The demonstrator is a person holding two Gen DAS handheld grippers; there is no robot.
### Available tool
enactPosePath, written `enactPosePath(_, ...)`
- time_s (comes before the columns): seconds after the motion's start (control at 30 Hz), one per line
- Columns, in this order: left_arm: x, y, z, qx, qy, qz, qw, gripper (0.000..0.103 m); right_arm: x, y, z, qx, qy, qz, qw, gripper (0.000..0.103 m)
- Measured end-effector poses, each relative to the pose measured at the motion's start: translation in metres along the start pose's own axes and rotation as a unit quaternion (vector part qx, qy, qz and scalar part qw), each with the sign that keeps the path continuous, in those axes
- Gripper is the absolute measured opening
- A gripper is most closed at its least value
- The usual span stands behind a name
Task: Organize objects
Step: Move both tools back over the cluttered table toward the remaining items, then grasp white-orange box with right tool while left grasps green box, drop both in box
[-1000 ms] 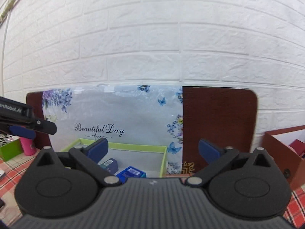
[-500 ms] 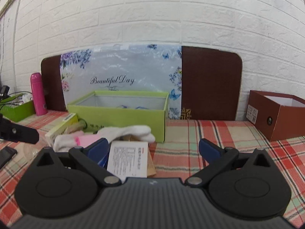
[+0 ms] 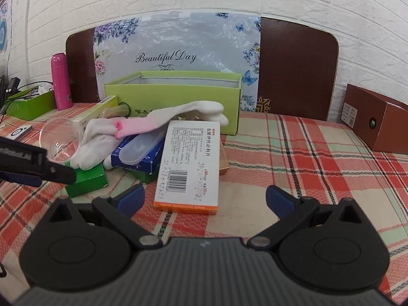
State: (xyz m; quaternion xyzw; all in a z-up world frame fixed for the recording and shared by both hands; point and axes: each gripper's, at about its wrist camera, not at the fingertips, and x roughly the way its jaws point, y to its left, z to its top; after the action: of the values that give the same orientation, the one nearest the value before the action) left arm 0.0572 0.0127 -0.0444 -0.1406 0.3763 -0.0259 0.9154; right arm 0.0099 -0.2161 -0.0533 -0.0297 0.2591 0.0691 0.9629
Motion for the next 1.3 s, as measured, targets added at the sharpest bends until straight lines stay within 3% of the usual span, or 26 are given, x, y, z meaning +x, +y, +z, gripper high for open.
enactPosePath(0.1,0.022,-0.008,0.006,-0.019,0.008,0.008,0.9997,0.081,0.0,0.001,-0.001,-0.002,0.003,0.0,1.0,0.103)
enactPosePath(0.2,0.034,-0.011,0.013,-0.024,-0.01,0.037,0.999,0.081,0.001,-0.002,-0.002,0.006,0.009,-0.001,1.0,0.103)
enactPosePath(0.3,0.039,-0.006,0.019,-0.032,-0.017,0.039,0.9986,0.081,0.004,-0.003,-0.003,0.008,0.016,0.001,1.0,0.103)
enactPosePath(0.4,0.034,-0.005,0.018,0.02,-0.005,0.034,0.9992,0.07,0.011,0.001,-0.003,0.001,0.023,0.006,1.0,0.103)
enactPosePath(0.5,0.017,0.002,0.008,0.074,0.023,-0.017,0.9969,0.069,0.018,0.006,-0.002,-0.019,0.023,0.01,0.999,0.103)
enactPosePath(0.6,-0.003,0.008,-0.009,0.104,0.038,-0.039,0.9931,0.07,0.03,0.01,0.002,-0.033,0.025,0.003,0.999,0.103)
enactPosePath(0.67,-0.013,0.012,-0.017,0.097,0.042,-0.045,0.9934,0.07,0.04,0.012,0.003,-0.037,0.03,-0.004,0.999,0.096)
enactPosePath(0.73,-0.019,0.014,-0.02,0.083,0.045,-0.046,0.9945,0.069,0.047,0.011,0.004,-0.03,0.038,-0.001,0.999,0.073)
enactPosePath(0.8,-0.023,0.013,-0.022,0.084,0.044,-0.044,0.9945,0.07,0.048,0.007,0.003,-0.018,0.054,0.008,0.998,0.066)
enactPosePath(0.93,-0.023,0.007,-0.023,0.1,0.054,-0.024,0.9933,0.077,0.03,-0.003,-0.005,-0.007,0.064,0.026,0.998,0.066)
enactPosePath(1.1,-0.023,0.004,-0.026,0.102,0.051,-0.032,0.993,0.074,0.006,-0.017,-0.02,0.009,0.102,0.058,0.993,0.066)
enactPosePath(1.3,-0.02,-0.005,-0.026,0.106,0.05,-0.019,0.9929,0.075,-0.001,-0.007,-0.02,-0.021,0.087,0.037,0.995,0.08)
